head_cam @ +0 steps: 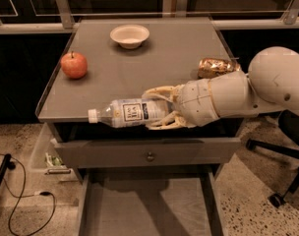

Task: Pick blue plastic bottle from middle drawer and place on counter

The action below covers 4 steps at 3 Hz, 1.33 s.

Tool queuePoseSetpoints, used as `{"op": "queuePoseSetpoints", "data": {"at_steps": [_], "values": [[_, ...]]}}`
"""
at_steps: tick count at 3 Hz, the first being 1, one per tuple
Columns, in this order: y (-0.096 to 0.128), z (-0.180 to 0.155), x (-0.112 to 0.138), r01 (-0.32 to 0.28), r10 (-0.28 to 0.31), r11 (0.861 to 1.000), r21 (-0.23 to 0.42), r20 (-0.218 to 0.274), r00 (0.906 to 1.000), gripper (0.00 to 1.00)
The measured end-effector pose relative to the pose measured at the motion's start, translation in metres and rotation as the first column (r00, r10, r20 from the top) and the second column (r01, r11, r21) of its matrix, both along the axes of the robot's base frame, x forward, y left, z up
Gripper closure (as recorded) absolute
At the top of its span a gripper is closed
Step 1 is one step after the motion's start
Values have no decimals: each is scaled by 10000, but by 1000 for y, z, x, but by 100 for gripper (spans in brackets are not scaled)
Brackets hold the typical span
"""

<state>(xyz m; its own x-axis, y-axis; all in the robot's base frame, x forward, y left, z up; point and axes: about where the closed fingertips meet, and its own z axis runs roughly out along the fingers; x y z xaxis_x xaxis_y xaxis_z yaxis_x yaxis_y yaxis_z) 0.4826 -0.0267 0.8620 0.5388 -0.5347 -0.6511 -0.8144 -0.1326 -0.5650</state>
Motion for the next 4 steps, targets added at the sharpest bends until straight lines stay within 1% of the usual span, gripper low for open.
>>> {"op": "queuePoseSetpoints", "data": {"at_steps": [1, 2, 3, 4], "values": [[-22, 26, 5, 853, -873, 9953, 466, 409, 9953, 100], [-27, 59, 20, 1291, -1331, 9900, 573, 719, 9885, 100], [-24, 72, 46, 1474, -1503, 9874, 577, 505, 9873, 100], [-18, 67, 77, 1715, -1719, 9842, 439, 63, 9851, 100]]}}
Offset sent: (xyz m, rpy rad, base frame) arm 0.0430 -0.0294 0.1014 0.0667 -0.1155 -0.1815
